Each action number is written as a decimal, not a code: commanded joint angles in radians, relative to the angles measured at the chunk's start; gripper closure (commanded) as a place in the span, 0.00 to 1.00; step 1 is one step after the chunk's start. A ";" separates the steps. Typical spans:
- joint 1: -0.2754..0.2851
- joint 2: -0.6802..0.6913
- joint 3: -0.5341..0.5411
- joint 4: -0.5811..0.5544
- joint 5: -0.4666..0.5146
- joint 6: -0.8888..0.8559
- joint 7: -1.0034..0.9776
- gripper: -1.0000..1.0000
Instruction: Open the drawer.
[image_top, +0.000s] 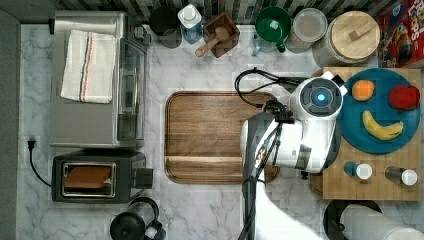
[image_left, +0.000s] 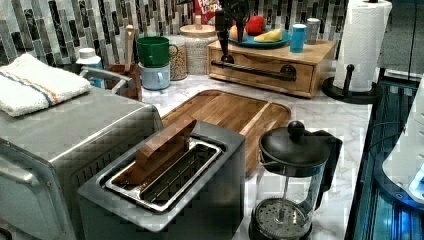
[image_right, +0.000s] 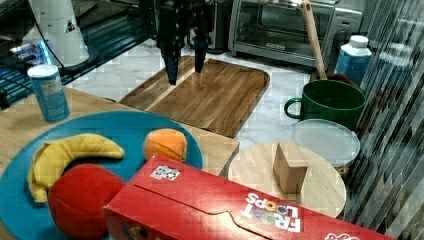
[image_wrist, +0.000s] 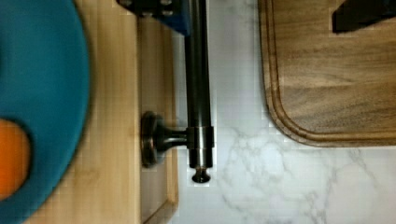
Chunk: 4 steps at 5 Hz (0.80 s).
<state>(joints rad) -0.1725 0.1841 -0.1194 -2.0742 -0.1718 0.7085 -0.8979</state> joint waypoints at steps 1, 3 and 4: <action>-0.009 0.032 -0.047 -0.076 -0.057 0.195 0.030 0.00; -0.005 0.069 -0.049 -0.084 -0.069 0.208 0.073 0.00; -0.002 0.092 -0.040 -0.076 -0.073 0.213 0.074 0.00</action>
<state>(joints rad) -0.1995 0.2783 -0.1467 -2.1621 -0.1854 0.8940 -0.8711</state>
